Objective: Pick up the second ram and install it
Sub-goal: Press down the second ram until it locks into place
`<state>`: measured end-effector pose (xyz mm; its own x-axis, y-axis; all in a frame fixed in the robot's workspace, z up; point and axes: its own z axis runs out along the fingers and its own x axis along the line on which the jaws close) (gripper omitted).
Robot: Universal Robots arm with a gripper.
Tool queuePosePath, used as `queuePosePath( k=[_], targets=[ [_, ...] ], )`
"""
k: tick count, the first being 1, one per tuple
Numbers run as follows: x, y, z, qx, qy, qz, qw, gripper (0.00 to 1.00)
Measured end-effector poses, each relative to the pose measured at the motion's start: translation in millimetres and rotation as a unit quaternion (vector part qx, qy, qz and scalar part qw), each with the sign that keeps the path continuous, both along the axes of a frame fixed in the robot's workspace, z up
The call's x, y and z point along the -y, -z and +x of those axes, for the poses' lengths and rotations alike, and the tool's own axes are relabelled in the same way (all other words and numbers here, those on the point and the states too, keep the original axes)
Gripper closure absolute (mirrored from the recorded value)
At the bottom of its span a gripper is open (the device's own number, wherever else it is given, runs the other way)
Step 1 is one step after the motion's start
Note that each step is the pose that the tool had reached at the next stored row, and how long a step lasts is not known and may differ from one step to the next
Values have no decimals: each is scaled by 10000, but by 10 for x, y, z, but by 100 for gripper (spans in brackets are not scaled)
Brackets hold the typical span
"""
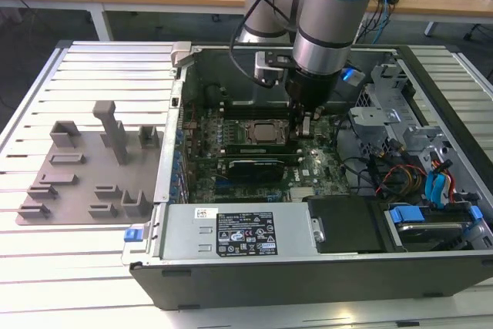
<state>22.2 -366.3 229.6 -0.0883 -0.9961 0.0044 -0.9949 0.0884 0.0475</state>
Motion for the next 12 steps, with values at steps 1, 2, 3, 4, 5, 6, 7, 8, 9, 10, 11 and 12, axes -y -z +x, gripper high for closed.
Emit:
queuePosePath(
  k=[1,2,3,4,5,6,7,8,9,10,11,12],
  targets=[
    [0,14,0,0,0,1,10000,90],
    [-1,16,0,1,0,5,10000,90],
    [-5,-22,1,8,0,20,10000,90],
    [-2,-74,-3,10,1,9,10000,90],
    [-2,-90,-15,16,0,7,10000,90],
    [3,-90,-64,31,0,11,10000,90],
    [15,-92,-127,38,0,9,10000,90],
    [33,-92,-260,42,1,9,10000,90],
    [41,-92,-355,43,1,9,10000,90],
    [46,-91,-463,44,1,10,10000,90],
    [48,-90,-530,46,-1,11,10000,90],
    [49,-87,-636,47,0,13,10000,90]
  ],
)
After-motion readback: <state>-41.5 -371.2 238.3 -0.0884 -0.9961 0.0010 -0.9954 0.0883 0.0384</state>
